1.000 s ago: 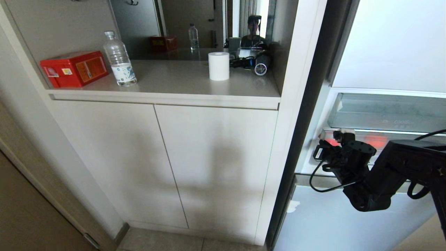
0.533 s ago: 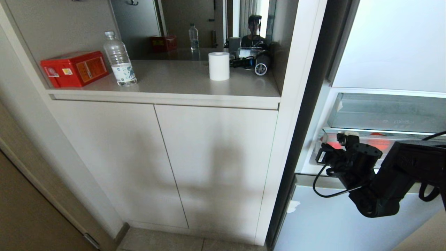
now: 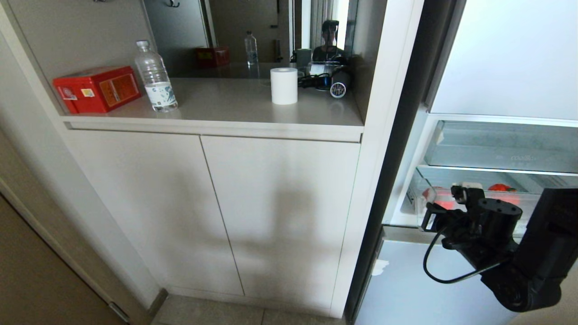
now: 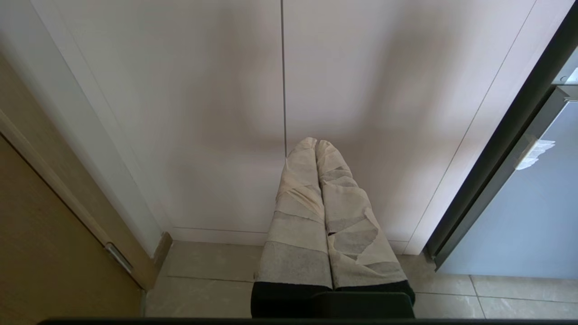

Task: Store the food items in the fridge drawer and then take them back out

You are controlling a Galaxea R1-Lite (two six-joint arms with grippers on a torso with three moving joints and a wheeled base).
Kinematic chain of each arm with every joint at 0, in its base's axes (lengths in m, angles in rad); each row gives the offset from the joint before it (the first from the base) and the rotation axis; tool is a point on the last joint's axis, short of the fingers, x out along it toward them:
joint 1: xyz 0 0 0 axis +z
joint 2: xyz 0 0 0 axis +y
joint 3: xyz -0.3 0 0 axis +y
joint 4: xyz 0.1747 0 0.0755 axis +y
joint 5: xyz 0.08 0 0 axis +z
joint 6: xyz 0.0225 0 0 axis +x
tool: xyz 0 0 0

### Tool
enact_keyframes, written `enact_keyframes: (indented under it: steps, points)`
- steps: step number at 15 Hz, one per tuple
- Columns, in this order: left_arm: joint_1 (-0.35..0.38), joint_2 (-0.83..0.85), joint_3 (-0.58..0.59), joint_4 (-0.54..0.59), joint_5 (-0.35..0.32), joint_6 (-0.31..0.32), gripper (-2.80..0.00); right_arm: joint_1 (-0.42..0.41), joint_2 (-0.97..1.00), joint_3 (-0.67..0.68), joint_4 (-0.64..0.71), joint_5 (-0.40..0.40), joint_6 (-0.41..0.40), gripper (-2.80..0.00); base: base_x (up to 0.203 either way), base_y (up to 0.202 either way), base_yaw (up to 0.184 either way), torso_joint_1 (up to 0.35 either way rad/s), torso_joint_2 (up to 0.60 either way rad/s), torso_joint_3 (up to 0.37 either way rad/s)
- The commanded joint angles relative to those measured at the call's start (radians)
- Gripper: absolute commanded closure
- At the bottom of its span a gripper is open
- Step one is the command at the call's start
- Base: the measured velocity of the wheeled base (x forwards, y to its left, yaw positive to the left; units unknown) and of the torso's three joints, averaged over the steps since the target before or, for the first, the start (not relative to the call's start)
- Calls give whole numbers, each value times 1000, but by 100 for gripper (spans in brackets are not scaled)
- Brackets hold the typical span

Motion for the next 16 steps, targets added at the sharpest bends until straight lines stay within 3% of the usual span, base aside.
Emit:
enact_keyframes:
  steps: [1, 2, 3, 4, 12, 16]
  points:
    - [0, 2, 0, 0, 0, 0, 0, 1, -80, 103, -5, -3, -1, 0, 0, 0, 0, 0, 0, 0]
    - [0, 2, 0, 0, 0, 0, 0, 0, -96, 143, -5, -4, 0, 0, 0, 0, 0, 0, 0, 0]
    - [1, 2, 0, 0, 0, 0, 0, 0, -108, 178, -5, -5, 0, -53, 0, 0, 0, 0, 0, 0]
    - [0, 2, 0, 0, 0, 0, 0, 0, -117, 209, -5, -6, 0, -280, 0, 0, 0, 0, 0, 0]
    - [1, 2, 0, 0, 0, 0, 0, -8, -257, 389, -5, -3, 10, -280, 0, 0, 0, 0, 0, 0]
    - [0, 2, 0, 0, 0, 0, 0, -89, -448, 430, -2, -3, -10, -280, 0, 0, 0, 0, 0, 0]
